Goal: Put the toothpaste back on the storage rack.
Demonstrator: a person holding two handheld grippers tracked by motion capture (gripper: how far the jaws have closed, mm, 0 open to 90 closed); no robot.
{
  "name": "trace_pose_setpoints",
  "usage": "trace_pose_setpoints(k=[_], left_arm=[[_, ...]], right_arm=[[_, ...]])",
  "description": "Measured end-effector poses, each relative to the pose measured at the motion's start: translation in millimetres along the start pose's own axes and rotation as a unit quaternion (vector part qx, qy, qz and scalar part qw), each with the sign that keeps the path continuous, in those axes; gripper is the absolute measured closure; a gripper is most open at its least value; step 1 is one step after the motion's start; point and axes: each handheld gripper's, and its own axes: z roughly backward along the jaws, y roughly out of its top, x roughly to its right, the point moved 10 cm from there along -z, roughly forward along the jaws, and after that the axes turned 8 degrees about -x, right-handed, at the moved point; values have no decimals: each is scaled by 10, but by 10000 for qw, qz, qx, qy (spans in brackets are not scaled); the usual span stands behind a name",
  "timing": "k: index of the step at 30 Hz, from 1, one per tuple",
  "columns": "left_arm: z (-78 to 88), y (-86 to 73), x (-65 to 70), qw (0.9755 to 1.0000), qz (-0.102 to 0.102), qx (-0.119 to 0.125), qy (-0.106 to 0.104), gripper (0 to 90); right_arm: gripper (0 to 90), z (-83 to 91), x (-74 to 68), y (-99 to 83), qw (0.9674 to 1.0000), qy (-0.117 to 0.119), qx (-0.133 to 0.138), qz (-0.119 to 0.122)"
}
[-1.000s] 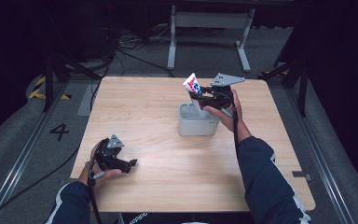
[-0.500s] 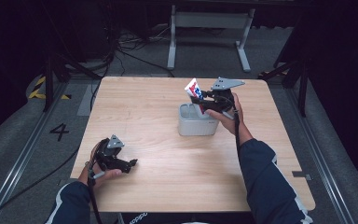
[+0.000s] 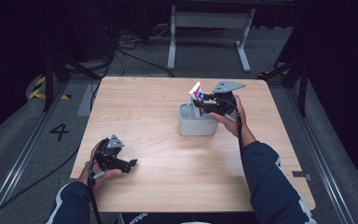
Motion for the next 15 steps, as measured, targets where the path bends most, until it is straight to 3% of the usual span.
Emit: trace_pose_setpoints(k=[15], left_arm=[[1, -1, -2, 10000, -9, -7, 3, 3]], right_arm=[[621, 52, -35, -148, 9998, 43, -178, 81]])
